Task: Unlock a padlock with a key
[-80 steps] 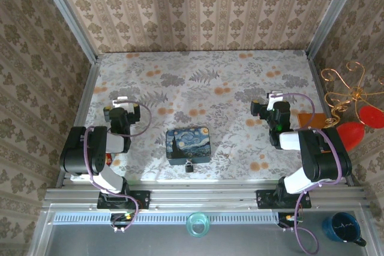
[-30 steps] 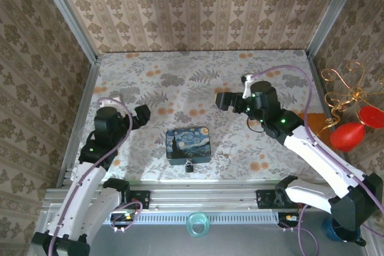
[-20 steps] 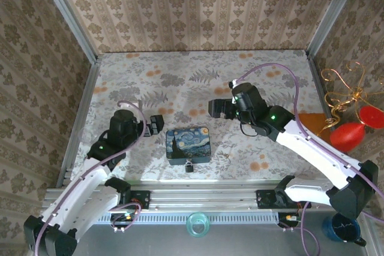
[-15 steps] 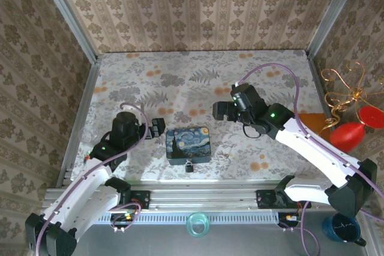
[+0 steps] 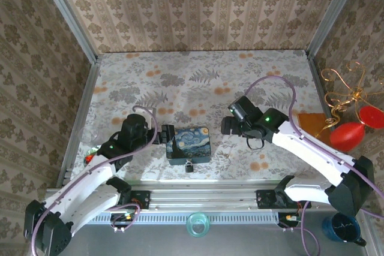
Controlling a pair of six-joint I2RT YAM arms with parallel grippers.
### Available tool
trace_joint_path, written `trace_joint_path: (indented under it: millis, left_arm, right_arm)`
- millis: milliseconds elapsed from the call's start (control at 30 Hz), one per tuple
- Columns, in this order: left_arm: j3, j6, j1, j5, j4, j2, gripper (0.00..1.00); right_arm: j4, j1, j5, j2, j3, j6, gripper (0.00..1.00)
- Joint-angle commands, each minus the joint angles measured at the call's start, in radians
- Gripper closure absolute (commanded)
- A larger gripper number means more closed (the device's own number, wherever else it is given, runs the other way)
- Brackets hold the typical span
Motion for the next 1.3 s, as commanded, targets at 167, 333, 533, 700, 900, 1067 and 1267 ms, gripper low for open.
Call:
trace_joint_path:
  millis: [167,333,533,700,900,1067,1267]
  left_arm:
    - [0.024,-0.040,-0.084,-0.073,-0.028,0.031,0.00]
    - [0.020,-0.052,-0.098,-0.082,-0.012,0.050,0.00]
    - [0.014,-0.076,-0.100,-0.094,0.001,0.047,0.00]
    - [-0.002,-0.096,-0.100,-0.114,0.009,0.037,0.00]
    - [-0.011,-0.102,-0.101,-0.112,0.018,0.040,0.00]
    - [-0.008,-0.106,-0.100,-0.114,0.025,0.046,0.00]
    - [-0.007,-0.107,-0.100,-0.115,0.032,0.050,0.00]
  right_arm:
    - [-0.079,0.017,-0.018,0.010,-0.091,0.055,0.14]
    - [-0.042,-0.004,-0.057,0.032,-0.157,0.061,0.21]
    - [0.116,0.018,-0.190,0.076,-0.210,0.104,0.33]
    - [0.186,0.049,-0.235,0.135,-0.224,0.118,0.39]
    - [0.244,0.060,-0.257,0.161,-0.251,0.145,0.45]
    - [0.260,0.078,-0.259,0.227,-0.251,0.159,0.50]
    - [0.262,0.092,-0.249,0.285,-0.239,0.166,0.57]
